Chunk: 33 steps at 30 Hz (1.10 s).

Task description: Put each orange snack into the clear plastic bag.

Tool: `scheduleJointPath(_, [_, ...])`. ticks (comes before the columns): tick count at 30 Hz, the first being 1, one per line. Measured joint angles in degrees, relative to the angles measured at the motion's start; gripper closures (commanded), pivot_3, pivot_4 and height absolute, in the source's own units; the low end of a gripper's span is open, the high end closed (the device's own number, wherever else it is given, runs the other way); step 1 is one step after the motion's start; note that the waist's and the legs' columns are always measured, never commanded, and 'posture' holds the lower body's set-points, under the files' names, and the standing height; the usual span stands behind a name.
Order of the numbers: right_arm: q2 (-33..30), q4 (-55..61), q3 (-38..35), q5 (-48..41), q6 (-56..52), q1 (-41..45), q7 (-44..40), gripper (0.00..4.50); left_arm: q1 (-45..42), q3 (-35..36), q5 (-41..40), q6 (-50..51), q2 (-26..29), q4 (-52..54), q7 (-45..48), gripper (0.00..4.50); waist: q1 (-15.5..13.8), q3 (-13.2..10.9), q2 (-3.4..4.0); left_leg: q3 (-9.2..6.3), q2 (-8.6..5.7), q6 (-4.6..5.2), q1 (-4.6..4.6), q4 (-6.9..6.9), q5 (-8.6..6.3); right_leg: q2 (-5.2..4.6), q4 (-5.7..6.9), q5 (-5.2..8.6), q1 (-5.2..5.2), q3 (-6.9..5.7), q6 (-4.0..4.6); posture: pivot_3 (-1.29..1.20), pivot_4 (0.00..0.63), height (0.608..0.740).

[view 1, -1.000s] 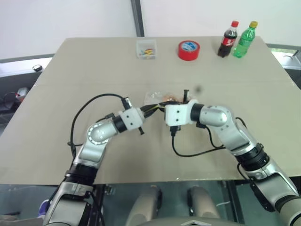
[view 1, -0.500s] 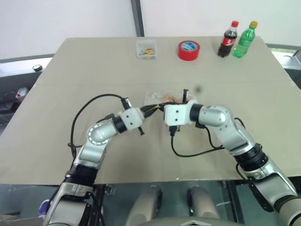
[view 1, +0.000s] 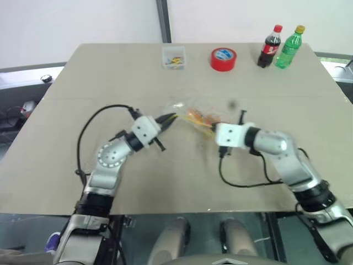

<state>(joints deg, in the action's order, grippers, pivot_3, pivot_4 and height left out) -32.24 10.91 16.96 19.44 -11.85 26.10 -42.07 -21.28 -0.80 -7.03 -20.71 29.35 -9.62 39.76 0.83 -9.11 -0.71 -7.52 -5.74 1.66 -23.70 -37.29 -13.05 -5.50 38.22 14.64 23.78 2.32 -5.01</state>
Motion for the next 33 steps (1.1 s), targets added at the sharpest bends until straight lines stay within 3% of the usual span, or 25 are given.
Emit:
scheduleJointPath(10, [-3.1,0.9,-4.6,-2.8,-0.5,0.8,2.9,4.41,-3.5,-0.2,0.0,2.0,-1.7,-0.3,0.2,4.50,0.0,0.0,-0.01,0.02,0.01,0.00,0.00,0.00,0.00,0.00,0.00,0.00,-0.01,0.00,0.00,0.00,0.150,0.740])
scheduleJointPath(18, [-2.9,-17.1,-4.9,-3.4,6.9,16.9,10.3,4.41,-22.9,-1.2,1.5,0.3,-3.2,-16.8,0.0,4.50,0.1,0.0,-0.05,0.01,-0.03,0.00,-0.11,-0.03,0.01,-0.01,-0.05,0.00,0.04,-0.04,-0.01,0.00,0.150,0.740])
scheduleJointPath(22, [-5.2,-18.5,-7.2,-5.4,9.7,19.6,10.9,4.41,-28.1,-1.3,1.5,-2.7,-3.1,-18.9,0.6,4.50,0.2,0.0,-0.05,0.01,-0.02,0.02,-0.13,0.17,-0.01,-0.05,-0.34,0.00,0.04,-0.03,-0.01,0.00,0.150,0.740])
scheduleJointPath(24, [-7.4,-15.3,-8.5,-7.3,9.9,16.3,8.9,4.41,-26.5,-1.7,1.2,-3.1,-3.1,-17.4,2.3,4.50,0.2,0.0,-0.05,0.02,-0.03,0.04,-0.15,0.24,-0.03,-0.08,-0.38,0.01,0.06,-0.06,-0.01,0.00,0.150,0.740])
scheduleJointPath(25, [-9.9,-10.1,-9.7,-9.5,9.5,10.3,6.3,4.41,-21.7,-2.4,0.2,-3.2,-3.0,-13.2,4.3,4.50,0.2,0.0,-0.04,0.02,-0.02,0.08,-0.16,0.32,-0.05,-0.11,-0.36,0.01,0.06,-0.08,-0.01,0.00,0.150,0.740])
scheduleJointPath(30, [-11.0,1.3,-12.2,-14.5,2.1,-4.3,2.4,4.41,-8.6,-5.1,0.0,-1.9,-2.4,-4.6,7.8,4.50,1.0,0.0,-0.03,0.11,0.01,0.10,-0.20,0.18,-0.06,-0.08,-0.23,0.01,0.21,0.04,-0.01,0.00,0.150,0.740])
scheduleJointPath(33, [-13.1,5.9,-12.6,-16.2,-2.3,-8.4,-0.2,4.41,-3.8,-6.5,-0.4,-0.3,-1.6,-0.6,9.7,4.50,1.1,0.0,0.01,0.13,0.02,0.17,0.07,0.06,-0.10,-0.06,-0.04,-0.03,-0.03,0.05,-0.02,0.00,0.150,0.740])
